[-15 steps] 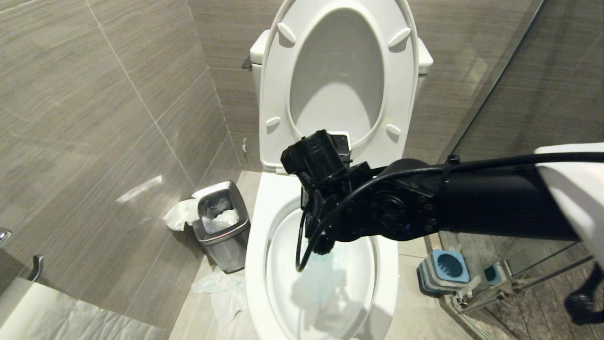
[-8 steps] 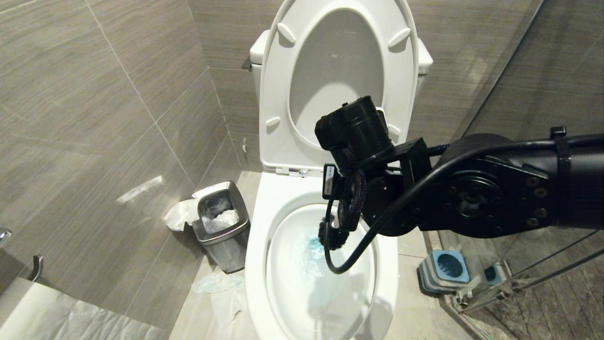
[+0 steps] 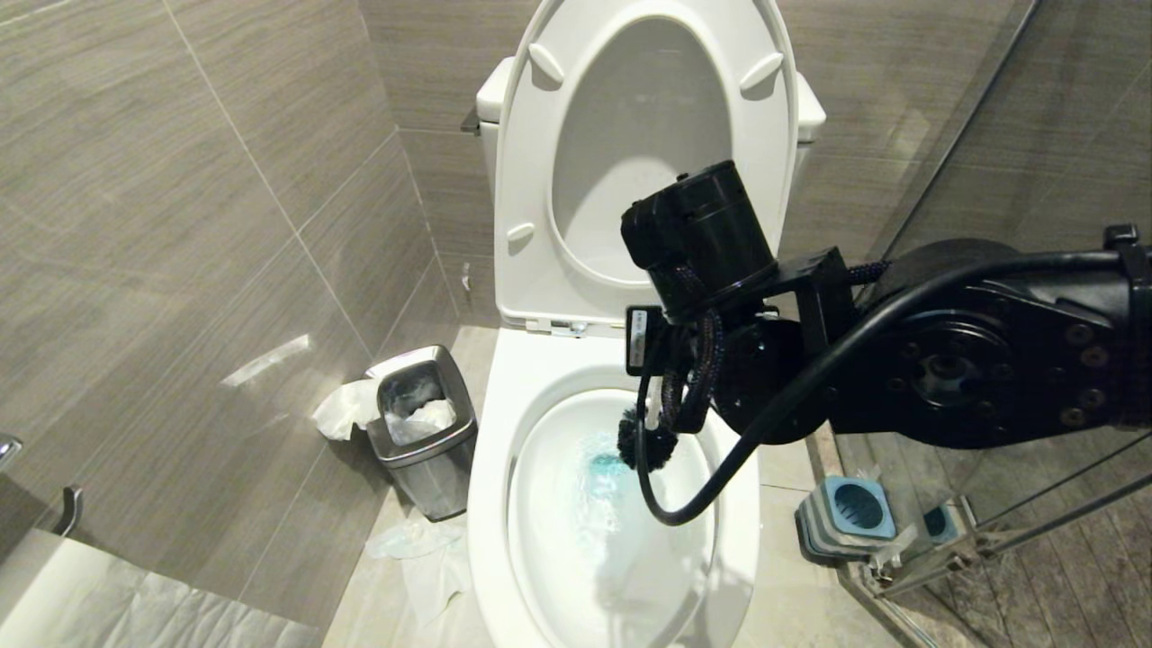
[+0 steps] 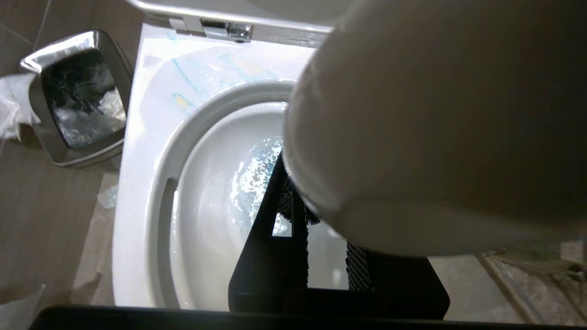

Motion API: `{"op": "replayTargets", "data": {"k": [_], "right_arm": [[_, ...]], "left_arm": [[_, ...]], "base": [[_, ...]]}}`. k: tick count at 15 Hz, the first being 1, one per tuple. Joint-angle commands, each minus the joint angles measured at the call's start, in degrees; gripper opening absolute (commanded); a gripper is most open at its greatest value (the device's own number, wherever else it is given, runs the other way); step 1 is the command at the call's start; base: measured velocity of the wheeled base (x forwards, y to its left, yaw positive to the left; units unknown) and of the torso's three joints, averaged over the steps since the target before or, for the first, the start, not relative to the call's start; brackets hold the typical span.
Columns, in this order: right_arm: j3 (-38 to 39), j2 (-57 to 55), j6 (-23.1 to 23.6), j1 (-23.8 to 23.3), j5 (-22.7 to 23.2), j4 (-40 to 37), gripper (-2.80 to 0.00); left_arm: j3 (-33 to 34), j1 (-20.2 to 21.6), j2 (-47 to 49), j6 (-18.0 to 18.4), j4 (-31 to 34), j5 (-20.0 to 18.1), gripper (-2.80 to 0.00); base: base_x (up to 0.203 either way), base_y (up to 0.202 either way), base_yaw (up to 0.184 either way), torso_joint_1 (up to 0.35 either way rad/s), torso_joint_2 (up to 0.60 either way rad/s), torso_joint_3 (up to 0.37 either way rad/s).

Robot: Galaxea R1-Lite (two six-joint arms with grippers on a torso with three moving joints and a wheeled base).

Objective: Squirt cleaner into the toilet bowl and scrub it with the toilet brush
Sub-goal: Scrub the toilet bowl

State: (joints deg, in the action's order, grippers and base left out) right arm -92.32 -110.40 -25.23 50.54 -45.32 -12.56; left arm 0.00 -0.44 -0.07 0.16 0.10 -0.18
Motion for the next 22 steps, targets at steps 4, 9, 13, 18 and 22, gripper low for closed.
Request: {"op": "replayTargets", "data": {"k": [4,9,13,18,22], "right_arm": [[0.06,-1.44,2.36,1.14,0.77,0.17,-2.80],[-1.36,-4.92,4.03,1.33,4.92,0.42,-2.80],[-8.03,-9.75,5.14,1.40,7.69,0.43,-2.80],[-15.54,-15.88,7.32,1.32,8.42,0.43,-2.80],[-20.99,-20.95,7.92,0.95,8.41,0.39,-2.80]], "left_arm": [[0.00,0.00,0.07,0.01,-0.01,0.01,-2.80],[0.00,0.00,0.07,0.01,-0.01,0.01,-2.80],[0.00,0.00,0.07,0.01,-0.01,0.01,-2.80],[0.00,0.00,0.07,0.01,-0.01,0.01,-2.80],[0.00,0.00,0.07,0.01,-0.01,0.01,-2.80]], "base": [[0.000,0.000,0.000,0.000,0.00,0.000],[0.000,0.000,0.000,0.000,0.00,0.000],[0.000,0.000,0.000,0.000,0.00,0.000],[0.000,0.000,0.000,0.000,0.00,0.000],[0.000,0.000,0.000,0.000,0.00,0.000]]}}
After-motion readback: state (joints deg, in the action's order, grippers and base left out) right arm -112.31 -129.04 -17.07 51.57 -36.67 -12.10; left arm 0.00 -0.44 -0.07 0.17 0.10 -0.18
